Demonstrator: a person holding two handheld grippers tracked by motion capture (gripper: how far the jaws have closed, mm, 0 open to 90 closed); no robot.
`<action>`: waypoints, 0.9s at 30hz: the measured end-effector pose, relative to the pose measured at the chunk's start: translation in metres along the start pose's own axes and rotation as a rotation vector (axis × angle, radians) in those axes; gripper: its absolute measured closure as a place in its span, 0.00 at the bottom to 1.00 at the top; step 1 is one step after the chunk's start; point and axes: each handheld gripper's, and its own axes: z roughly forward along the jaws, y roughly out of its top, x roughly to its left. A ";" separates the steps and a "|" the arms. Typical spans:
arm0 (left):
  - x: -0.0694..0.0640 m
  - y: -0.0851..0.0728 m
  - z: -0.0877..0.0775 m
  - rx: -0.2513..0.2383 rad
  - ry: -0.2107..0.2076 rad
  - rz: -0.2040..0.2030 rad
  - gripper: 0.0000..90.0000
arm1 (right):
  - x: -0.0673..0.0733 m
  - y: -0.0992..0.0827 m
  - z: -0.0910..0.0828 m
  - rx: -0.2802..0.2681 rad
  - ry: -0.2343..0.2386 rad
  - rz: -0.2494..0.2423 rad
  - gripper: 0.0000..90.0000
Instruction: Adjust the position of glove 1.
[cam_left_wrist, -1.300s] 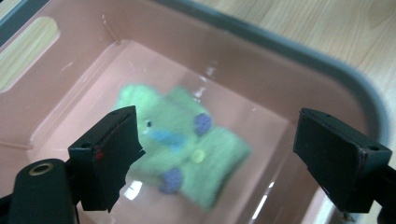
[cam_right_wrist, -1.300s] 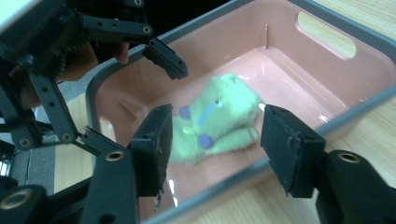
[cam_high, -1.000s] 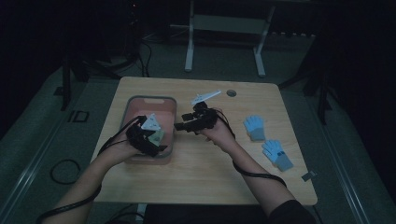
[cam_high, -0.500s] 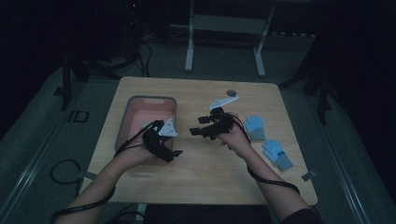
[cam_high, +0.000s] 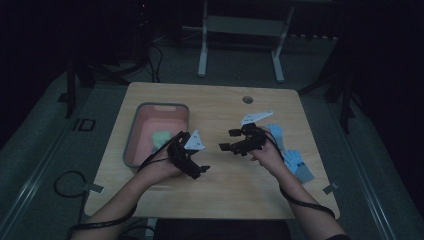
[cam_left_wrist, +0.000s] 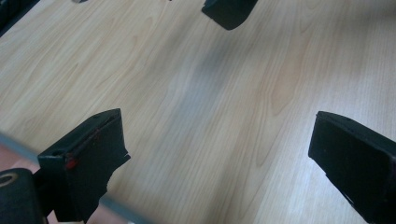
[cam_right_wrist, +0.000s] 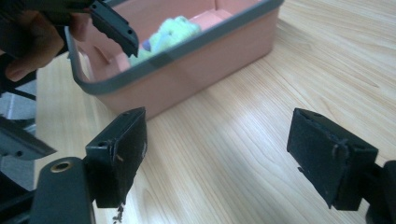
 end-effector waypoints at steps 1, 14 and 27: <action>-0.002 0.001 0.002 -0.003 -0.006 0.002 0.05 | -0.001 -0.003 -0.003 -0.001 -0.017 -0.002 0.22; -0.024 0.004 0.028 -0.018 -0.070 0.018 0.05 | -0.007 -0.030 -0.034 -0.056 -0.097 0.035 0.15; -0.044 -0.006 0.059 -0.038 -0.173 0.002 0.05 | -0.020 -0.073 -0.051 -0.033 -0.169 0.051 0.22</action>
